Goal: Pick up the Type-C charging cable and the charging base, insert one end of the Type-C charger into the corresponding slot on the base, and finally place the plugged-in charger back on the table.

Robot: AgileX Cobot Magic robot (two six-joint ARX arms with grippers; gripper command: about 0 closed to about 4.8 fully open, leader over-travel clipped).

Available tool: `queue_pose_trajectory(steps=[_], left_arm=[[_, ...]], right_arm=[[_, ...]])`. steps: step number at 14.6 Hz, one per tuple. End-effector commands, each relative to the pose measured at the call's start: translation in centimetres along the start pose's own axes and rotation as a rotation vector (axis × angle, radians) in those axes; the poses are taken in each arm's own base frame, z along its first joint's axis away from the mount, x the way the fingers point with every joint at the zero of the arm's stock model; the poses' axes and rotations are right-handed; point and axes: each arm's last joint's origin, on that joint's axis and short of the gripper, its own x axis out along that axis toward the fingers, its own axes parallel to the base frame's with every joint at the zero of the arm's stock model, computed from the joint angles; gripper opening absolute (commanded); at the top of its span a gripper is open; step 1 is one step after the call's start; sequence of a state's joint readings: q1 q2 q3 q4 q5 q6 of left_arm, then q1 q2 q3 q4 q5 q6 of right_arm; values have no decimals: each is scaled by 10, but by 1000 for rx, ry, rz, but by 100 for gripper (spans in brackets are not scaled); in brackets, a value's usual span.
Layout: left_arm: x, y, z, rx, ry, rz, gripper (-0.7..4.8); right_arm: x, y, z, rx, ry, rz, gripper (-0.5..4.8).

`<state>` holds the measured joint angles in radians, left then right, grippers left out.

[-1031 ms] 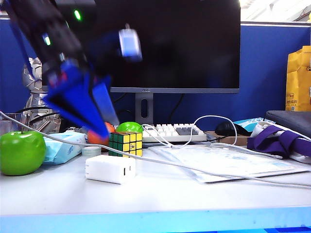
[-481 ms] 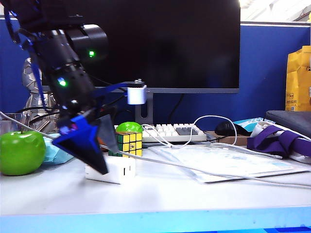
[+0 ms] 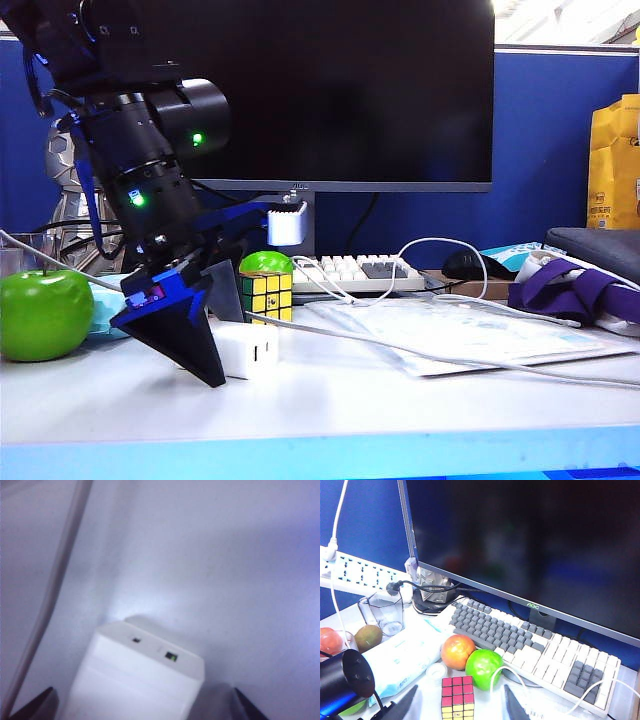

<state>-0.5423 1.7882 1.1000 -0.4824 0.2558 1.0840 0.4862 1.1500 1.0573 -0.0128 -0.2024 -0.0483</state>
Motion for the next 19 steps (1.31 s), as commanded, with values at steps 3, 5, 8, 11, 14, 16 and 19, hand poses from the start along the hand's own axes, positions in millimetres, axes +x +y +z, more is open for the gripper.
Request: queue_pose_trajectory(steps=[3,5,8,11,14,16,19], left_arm=[[2,-4,1,12,63,-10,453],[4,-8,8,35,126,13,453],[5,-12,12,51,174,28,309],[5,-14,12,38,164,-3,57],[-9,-12,19,-118,88,30,-6],[-35,-10,30,-177,-47,70,-6],[-94,-12,49,-286,-320,176,-6]], right_arm=[[-2,1,5,-2,-29,2,211],[-2,1,5,-2,-29,2,211],[-4,1,7,1,-35,2,211],[-4,1,7,11,-36,2,210],[-5,0,7,11,-34,-24,192],[-9,-2,6,1,-13,-125,73],[-14,-9,-1,-26,84,-241,70]])
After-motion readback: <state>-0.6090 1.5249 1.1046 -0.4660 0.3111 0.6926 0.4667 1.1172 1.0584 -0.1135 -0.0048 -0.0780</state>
